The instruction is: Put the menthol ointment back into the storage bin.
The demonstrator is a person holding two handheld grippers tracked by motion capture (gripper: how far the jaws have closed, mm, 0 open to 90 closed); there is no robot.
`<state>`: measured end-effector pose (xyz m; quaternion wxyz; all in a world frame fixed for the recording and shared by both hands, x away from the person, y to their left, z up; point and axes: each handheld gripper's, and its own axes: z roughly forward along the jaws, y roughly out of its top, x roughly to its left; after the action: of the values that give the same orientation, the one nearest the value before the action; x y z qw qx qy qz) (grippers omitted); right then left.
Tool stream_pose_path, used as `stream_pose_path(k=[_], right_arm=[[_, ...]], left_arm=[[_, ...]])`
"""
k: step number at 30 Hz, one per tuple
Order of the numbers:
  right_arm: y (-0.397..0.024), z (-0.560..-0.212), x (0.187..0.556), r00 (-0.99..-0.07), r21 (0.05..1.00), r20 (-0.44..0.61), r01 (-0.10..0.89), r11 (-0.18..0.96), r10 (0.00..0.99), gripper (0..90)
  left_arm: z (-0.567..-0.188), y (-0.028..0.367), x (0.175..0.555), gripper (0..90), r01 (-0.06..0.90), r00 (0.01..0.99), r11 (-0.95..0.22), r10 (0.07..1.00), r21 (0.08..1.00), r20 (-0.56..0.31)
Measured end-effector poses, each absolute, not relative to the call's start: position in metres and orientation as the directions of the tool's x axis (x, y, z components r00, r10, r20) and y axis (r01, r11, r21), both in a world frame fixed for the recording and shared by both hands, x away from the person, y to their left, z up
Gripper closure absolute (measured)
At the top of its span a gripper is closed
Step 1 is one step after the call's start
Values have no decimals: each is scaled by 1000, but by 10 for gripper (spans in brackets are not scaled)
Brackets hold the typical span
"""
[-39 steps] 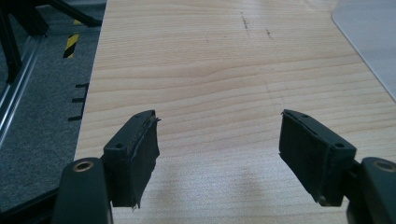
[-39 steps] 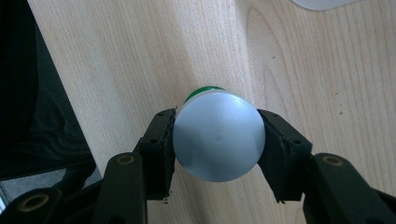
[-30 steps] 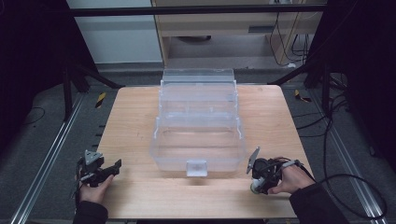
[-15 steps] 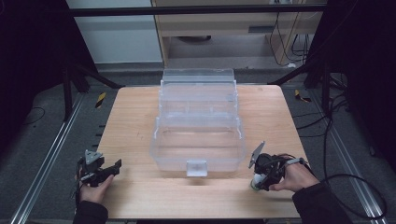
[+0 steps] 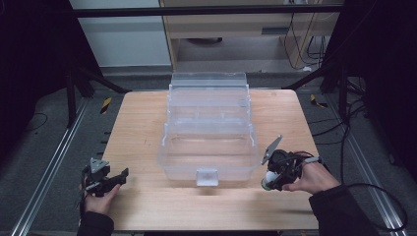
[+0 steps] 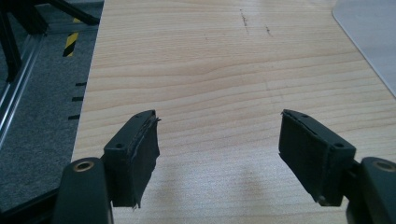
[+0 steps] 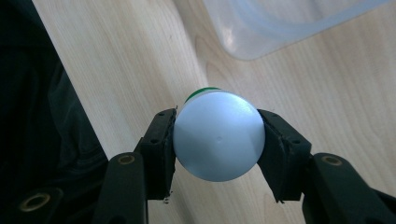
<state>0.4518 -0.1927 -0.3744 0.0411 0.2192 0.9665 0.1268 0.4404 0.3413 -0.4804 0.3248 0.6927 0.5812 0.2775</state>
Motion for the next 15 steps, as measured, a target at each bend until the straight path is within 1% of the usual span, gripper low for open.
stream_pose_path(k=[5, 15], right_arm=[[-189, -360, 456, -903, 306, -38, 397, 866, 427, 503], [-185, -339, 461, -900, 336, -45, 396, 855, 434, 503]], left_arm=[[-480, 342, 440, 280, 623, 167, -105, 986, 775, -1], [-480, 342, 439, 281, 621, 177, -113, 984, 776, 2]])
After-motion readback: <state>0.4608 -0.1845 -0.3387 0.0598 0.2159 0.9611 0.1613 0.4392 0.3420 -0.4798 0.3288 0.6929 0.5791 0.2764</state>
